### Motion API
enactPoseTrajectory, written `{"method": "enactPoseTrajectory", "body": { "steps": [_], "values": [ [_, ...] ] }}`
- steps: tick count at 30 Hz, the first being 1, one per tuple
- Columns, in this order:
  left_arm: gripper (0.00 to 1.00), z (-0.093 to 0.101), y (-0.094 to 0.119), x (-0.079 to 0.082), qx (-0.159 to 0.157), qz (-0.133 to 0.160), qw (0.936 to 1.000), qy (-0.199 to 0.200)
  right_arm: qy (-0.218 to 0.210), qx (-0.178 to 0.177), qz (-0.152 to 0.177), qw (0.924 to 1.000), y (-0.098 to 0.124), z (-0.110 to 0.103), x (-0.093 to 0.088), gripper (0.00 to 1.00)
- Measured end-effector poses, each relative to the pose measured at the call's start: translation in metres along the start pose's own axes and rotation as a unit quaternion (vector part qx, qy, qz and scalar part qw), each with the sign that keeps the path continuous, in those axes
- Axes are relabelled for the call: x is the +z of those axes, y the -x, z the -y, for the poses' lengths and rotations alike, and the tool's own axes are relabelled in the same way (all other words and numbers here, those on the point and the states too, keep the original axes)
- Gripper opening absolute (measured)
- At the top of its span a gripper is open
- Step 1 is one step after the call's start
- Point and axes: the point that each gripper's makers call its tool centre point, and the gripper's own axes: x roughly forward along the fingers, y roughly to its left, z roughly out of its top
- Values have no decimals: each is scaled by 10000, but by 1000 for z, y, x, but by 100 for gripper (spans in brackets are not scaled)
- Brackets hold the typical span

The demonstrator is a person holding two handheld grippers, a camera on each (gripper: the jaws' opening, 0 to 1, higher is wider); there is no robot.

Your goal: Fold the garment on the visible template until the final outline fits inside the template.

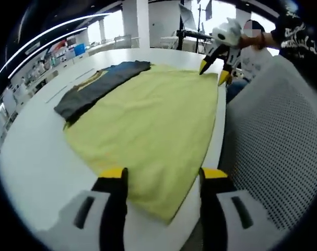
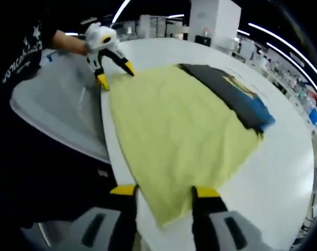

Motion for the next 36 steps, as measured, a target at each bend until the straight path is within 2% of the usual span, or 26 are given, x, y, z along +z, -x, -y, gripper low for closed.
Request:
{"method": "enactPoseTrajectory", "body": {
  "steps": [7,16,20,26,30,36],
  "values": [
    [45,5,-12,-6,26,-56,10000,-31,29,-41,-19,10000,0,2,1,29],
    [22,9,-12,-6,110,-51,9999,3,69,-145,8,9999,-2,5,2,11],
    [10,4,-7,-4,143,-104,9998,-17,103,-193,-6,9998,-2,8,2,7],
    [1,-2,-2,-1,222,-123,9997,-57,84,-215,-1,9997,-1,10,3,2],
    [0,-2,4,0,191,-181,9995,-162,62,-177,44,9998,2,9,4,0],
    [0,0,14,1,127,-186,9997,-104,-31,-80,84,9999,6,3,3,0]
  ]
}}
